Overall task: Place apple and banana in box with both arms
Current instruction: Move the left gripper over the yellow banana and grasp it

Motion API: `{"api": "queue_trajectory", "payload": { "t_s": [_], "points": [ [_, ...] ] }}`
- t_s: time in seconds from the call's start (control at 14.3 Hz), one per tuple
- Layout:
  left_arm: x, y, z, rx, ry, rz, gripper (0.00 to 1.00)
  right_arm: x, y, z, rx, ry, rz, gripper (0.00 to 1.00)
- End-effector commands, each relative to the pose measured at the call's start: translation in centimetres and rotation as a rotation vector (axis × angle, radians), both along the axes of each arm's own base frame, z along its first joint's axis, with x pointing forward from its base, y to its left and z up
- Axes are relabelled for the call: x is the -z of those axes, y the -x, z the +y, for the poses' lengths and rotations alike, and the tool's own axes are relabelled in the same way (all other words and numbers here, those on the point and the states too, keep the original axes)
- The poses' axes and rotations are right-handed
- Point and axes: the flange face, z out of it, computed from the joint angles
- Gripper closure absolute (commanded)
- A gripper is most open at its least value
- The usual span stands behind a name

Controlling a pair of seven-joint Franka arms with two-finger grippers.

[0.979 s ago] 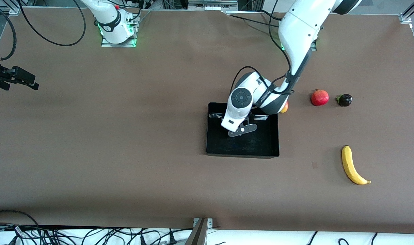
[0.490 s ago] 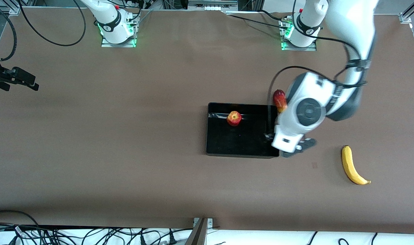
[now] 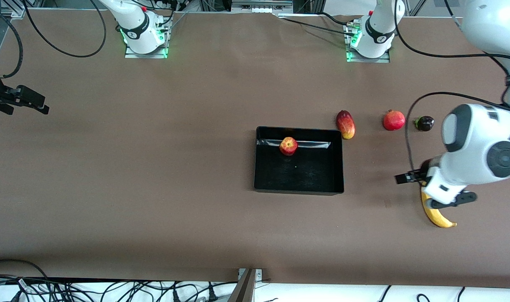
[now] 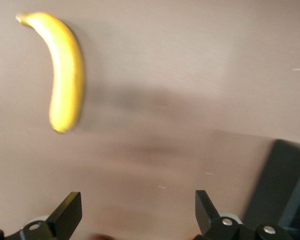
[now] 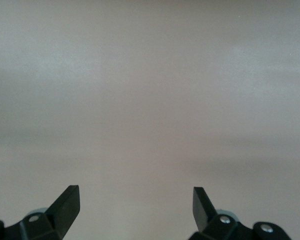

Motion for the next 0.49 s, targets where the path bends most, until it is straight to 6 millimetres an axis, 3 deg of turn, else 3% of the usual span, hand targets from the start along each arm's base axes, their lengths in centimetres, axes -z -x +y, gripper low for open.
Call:
{"api": "queue_trajectory", "payload": {
  "t_s": [0.0, 0.21, 0.42],
  "points": [
    [3.6, -0.5, 4.9, 0.111, 0.005, -0.021, 0.00, -0.3, -0.2, -0.1, -0.001, -0.016, -0.010, 0.00],
    [9.4, -0.8, 7.1, 0.167, -0.077, -0.042, 0.00, -0.4, -0.2, -0.1, -0.003, -0.016, -0.012, 0.00],
    [12.1, -0.9, 7.7, 0.158, -0.075, -0.048, 0.00, -0.4, -0.2, -0.1, -0.003, -0.016, -0.013, 0.00]
  ]
}}
